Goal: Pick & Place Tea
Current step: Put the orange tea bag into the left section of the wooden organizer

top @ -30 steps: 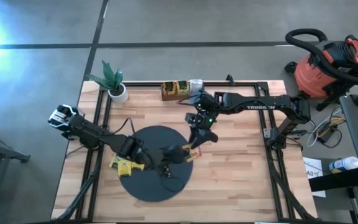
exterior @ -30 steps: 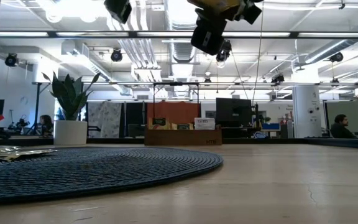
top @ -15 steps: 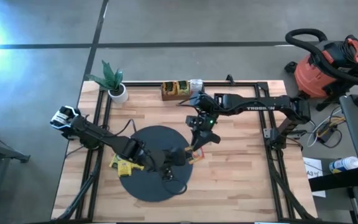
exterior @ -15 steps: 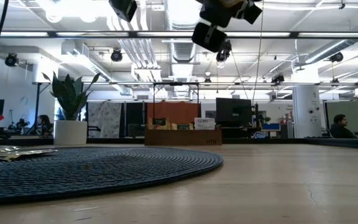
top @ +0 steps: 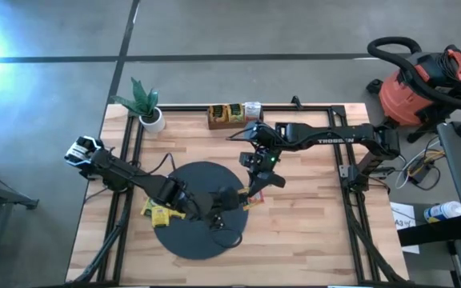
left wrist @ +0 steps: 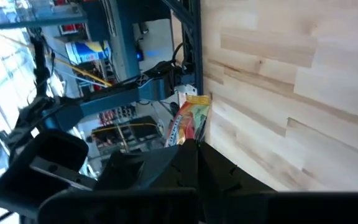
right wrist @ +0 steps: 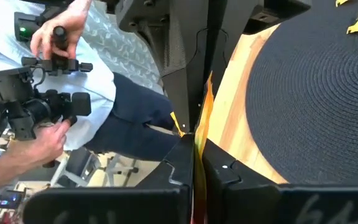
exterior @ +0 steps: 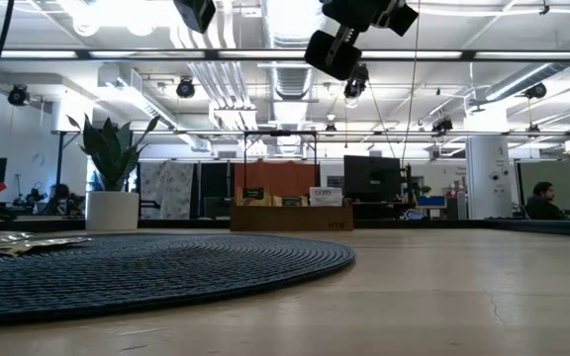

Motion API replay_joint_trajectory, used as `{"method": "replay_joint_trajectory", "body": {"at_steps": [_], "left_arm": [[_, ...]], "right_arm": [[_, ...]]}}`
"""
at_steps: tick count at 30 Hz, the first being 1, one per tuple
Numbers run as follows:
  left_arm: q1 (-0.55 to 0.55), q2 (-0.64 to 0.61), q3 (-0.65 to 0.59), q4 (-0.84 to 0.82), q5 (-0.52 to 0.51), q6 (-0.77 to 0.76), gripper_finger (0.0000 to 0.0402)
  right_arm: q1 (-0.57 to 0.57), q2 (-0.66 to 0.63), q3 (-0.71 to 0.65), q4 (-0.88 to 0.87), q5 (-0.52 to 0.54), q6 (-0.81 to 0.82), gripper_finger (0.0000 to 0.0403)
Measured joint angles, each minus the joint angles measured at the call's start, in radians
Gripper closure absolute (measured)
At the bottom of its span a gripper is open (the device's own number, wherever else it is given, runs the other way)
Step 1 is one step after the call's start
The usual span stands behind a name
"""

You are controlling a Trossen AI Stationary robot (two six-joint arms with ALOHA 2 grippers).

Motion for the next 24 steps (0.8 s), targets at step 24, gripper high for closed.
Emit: {"method": "replay_joint_trajectory", "body": {"at_steps": [24], "left_arm": [[-0.001, -0.013, -0.001, -0.021, -0.569, -0.926, 0.0298]], "right_arm": [[-0.076, -0.002, 0.0, 0.0, 0.229, -0.032, 0.0394]]}}
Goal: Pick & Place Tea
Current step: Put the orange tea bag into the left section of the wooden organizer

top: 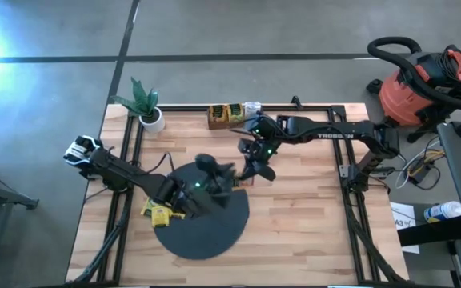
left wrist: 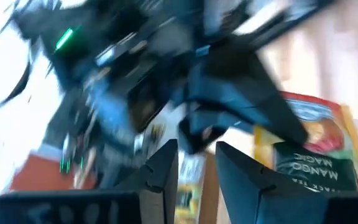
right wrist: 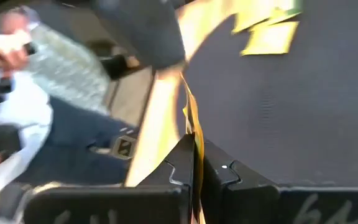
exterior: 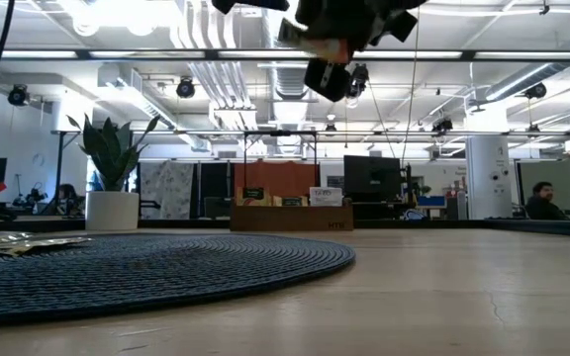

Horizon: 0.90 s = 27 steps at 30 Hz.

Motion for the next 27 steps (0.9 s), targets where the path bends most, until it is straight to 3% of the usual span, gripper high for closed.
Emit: {"method": "replay_joint_trajectory", "body": {"at_steps": [3, 6, 9, 12, 17, 23, 27], "left_arm": [[0.004, -0.032, 0.0, -0.095, -0.081, -0.176, 0.0298], [0.014, -0.08, 0.0, -0.241, -0.116, -0.412, 0.0298], [0.037, -0.137, 0.0, -0.396, -0.111, -0.77, 0.0298], [0.072, -0.175, -0.001, -0.521, -0.05, -1.054, 0.0298], [0.143, -0.184, -0.015, -0.54, 0.113, -1.131, 0.0298], [0.13, -0.234, -0.017, -0.527, -0.065, -1.144, 0.0298], [0.14, -0.308, -0.043, -0.502, -0.055, -1.169, 0.0298]], "right_arm": [[-0.014, 0.0, 0.0, 0.012, 0.072, 0.0, 0.0394], [-0.017, 0.0, 0.0, 0.013, 0.224, -0.002, 0.0394], [-0.017, -0.006, -0.001, 0.027, 0.407, 0.003, 0.0394], [-0.02, -0.012, -0.001, 0.12, 0.479, 0.047, 0.0394], [-0.023, -0.015, -0.012, 0.373, 0.524, 0.153, 0.0394], [-0.023, -0.031, -0.047, 0.433, 0.72, 0.214, 0.0394], [-0.023, -0.086, -0.107, 0.505, 0.819, 0.222, 0.0394]]}}
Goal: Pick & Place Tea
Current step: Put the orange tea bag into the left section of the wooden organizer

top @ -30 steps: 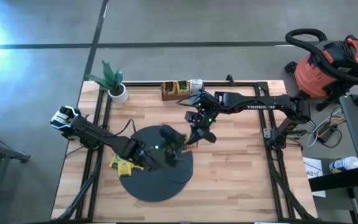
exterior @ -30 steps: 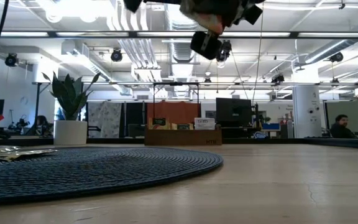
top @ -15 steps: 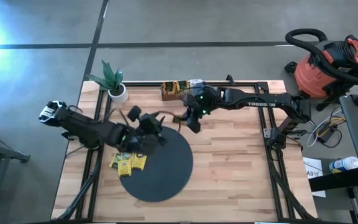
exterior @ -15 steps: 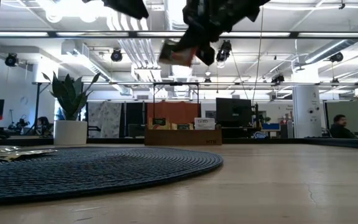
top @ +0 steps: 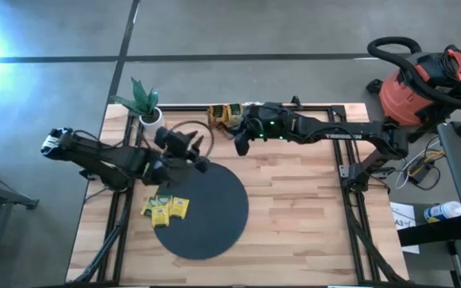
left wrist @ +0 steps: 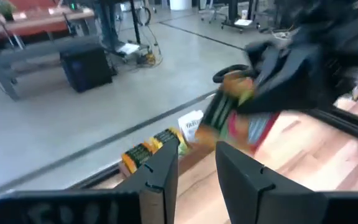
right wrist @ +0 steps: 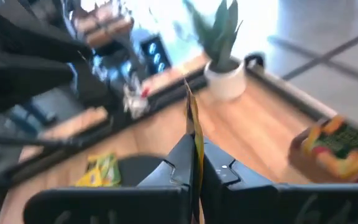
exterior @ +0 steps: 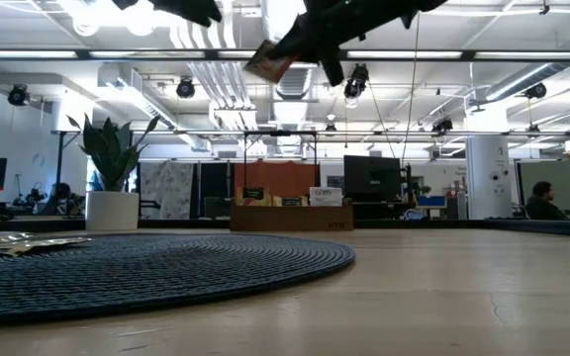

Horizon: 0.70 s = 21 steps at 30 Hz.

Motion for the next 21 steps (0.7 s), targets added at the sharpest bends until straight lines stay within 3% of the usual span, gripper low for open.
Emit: {"method": "replay_joint_trajectory", "body": {"at_steps": [4, 9, 11, 14, 21], "left_arm": [[0.048, -0.102, -0.129, 0.148, 0.173, -0.029, 0.0298], [0.124, -0.208, -0.37, 0.595, 0.504, 0.046, 0.0298], [0.158, -0.23, -0.451, 0.782, 0.604, 0.044, 0.0298], [0.202, -0.251, -0.535, 0.927, 0.656, -0.015, 0.0298], [0.224, -0.256, -0.575, 0.982, 0.668, -0.069, 0.0298]], "right_arm": [[-0.004, -0.073, -0.095, 0.145, 0.003, 0.019, 0.0394], [-0.018, -0.113, -0.247, 0.396, -0.21, 0.155, 0.0394], [-0.017, -0.11, -0.301, 0.497, -0.241, 0.213, 0.0394], [-0.002, -0.103, -0.344, 0.583, -0.211, 0.247, 0.0394], [0.016, -0.103, -0.355, 0.582, -0.169, 0.25, 0.0394]]}}
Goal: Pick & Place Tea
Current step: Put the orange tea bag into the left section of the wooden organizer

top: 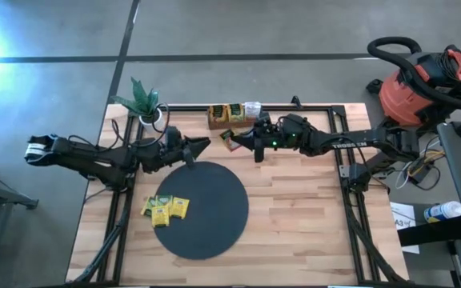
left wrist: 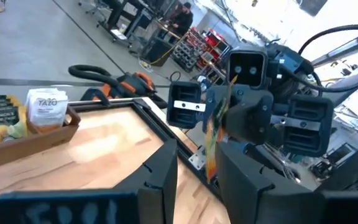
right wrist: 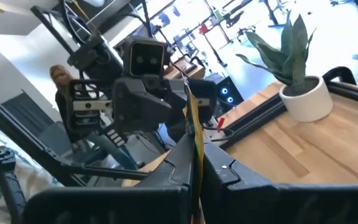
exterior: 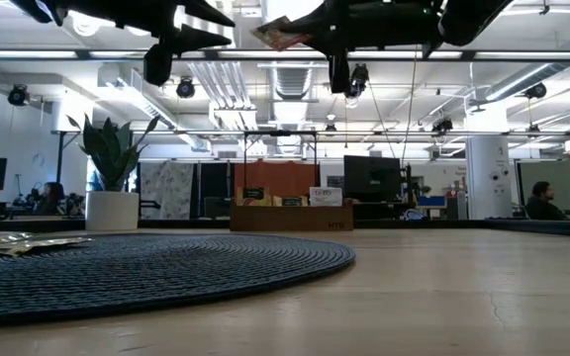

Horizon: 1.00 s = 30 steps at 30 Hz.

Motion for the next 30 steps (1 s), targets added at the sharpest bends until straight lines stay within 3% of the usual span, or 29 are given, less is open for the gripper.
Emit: {"method": "replay_joint_trajectory", "body": {"at_steps": [6, 13, 19, 23, 30], "left_arm": [[0.014, 0.001, 0.022, -0.013, 0.016, 0.012, 0.0298], [0.088, 0.055, 0.099, -0.11, 0.221, 0.015, 0.0298], [0.131, 0.135, 0.23, -0.274, 0.328, 0.079, 0.0298], [0.143, 0.186, 0.304, -0.388, 0.367, 0.11, 0.0298], [0.143, 0.24, 0.369, -0.449, 0.402, 0.143, 0.0309]], "right_arm": [[0.004, 0.006, -0.002, -0.009, -0.047, 0.016, 0.0394], [0.006, 0.008, -0.002, -0.04, -0.085, 0.038, 0.0394], [0.008, 0.01, -0.002, -0.055, -0.084, 0.037, 0.0394], [0.008, 0.01, -0.002, -0.056, -0.083, 0.036, 0.0394], [0.008, 0.01, -0.002, -0.055, -0.081, 0.03, 0.0394]]}}
